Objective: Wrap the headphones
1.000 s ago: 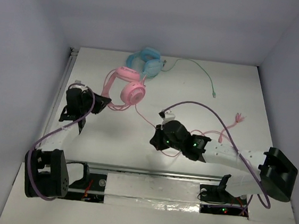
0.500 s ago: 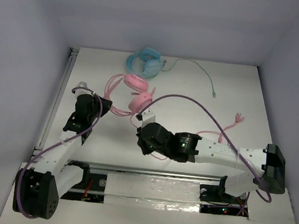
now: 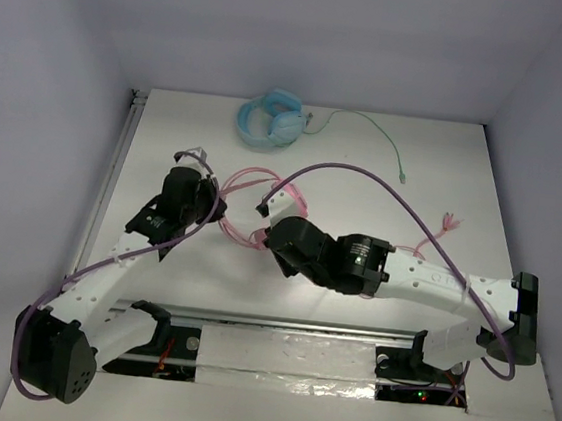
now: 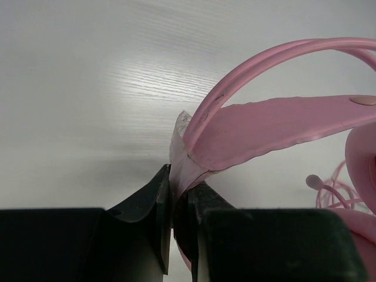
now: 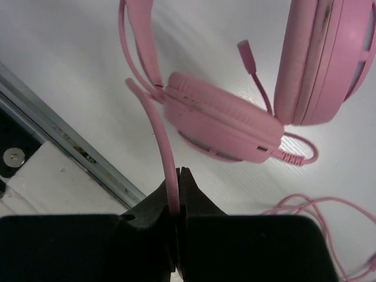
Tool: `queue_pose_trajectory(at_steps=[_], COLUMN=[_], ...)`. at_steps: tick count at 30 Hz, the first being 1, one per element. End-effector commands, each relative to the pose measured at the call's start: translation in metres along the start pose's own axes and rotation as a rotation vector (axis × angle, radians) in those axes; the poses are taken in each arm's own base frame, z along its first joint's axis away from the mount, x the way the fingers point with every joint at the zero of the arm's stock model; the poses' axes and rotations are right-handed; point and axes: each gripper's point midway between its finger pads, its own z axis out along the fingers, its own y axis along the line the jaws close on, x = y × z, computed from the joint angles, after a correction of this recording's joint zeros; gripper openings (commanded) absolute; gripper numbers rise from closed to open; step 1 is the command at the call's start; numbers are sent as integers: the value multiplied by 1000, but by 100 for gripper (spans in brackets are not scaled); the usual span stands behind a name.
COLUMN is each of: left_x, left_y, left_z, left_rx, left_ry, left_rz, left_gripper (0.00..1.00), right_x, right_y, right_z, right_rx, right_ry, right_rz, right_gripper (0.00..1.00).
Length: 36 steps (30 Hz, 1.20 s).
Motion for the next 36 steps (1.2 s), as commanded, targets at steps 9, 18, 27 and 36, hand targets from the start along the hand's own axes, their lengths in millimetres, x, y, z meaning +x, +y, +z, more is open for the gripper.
queue_pose_trajectory(at_steps=[9,18,27,36], left_x=[2,10,19,1], left_y=[-57,-72,-103,-139], left_z=[-20,-25,-42,-78], left_rx=[256,340,545,735], left_ry=[146,157,167,110], left_rz=[295,375,400,379], left_gripper=[0,0,0,0], right_x=[-46,-65,-69,-69], right_y=[-36,-66,-104,-131], right_z=[-13,-9,-8,-5], right_rx=[107,215,368,361], right_ry=[-86,-112,-139,-223], right_rz=[-73,-90,-65,98], right_gripper=[0,0,13,21])
